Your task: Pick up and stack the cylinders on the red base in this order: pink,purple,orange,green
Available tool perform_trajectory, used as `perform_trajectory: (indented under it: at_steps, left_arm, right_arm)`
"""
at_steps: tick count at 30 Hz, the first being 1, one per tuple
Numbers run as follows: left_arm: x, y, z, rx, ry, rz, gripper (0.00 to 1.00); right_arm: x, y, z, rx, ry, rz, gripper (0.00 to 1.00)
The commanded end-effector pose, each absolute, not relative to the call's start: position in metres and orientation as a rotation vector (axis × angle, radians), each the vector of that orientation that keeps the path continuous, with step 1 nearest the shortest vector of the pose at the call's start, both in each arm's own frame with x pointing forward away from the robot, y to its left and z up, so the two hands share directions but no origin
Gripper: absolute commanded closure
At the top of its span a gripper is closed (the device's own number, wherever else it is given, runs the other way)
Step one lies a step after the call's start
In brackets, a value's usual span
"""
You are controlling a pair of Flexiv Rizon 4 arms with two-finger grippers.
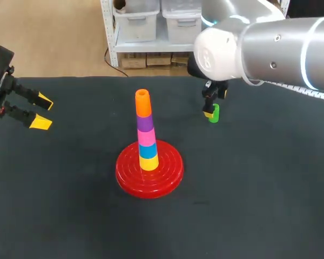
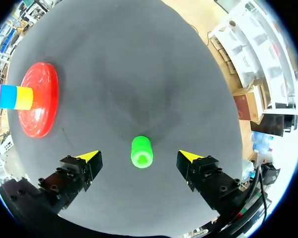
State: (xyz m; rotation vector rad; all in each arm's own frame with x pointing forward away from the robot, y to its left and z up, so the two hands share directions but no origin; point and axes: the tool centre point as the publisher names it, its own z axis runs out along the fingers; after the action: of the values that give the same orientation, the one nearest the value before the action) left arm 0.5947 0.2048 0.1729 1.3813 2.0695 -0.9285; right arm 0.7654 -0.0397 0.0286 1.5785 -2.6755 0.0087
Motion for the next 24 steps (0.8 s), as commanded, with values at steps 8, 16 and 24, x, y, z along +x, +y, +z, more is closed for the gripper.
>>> perform_trajectory:
  at_steps: [8, 16, 24]
  left_arm:
    - [0.596, 0.205, 0.172, 1.385, 2.07, -0.932, 0.0]
    - [0.596, 0.205, 0.172, 1.385, 2.07, -0.932, 0.0]
    - [0.596, 0.205, 0.172, 1.385, 2.07, -0.932, 0.0]
  right_arm:
    - [0.778, -0.038, 0.027, 1.541, -2.649, -0.064, 0.0]
    - [0.774, -0.035, 0.022, 1.526, -2.674, -0.073, 0.12]
    - [0.772, -0.038, 0.021, 1.495, -2.705, -0.105, 0.22]
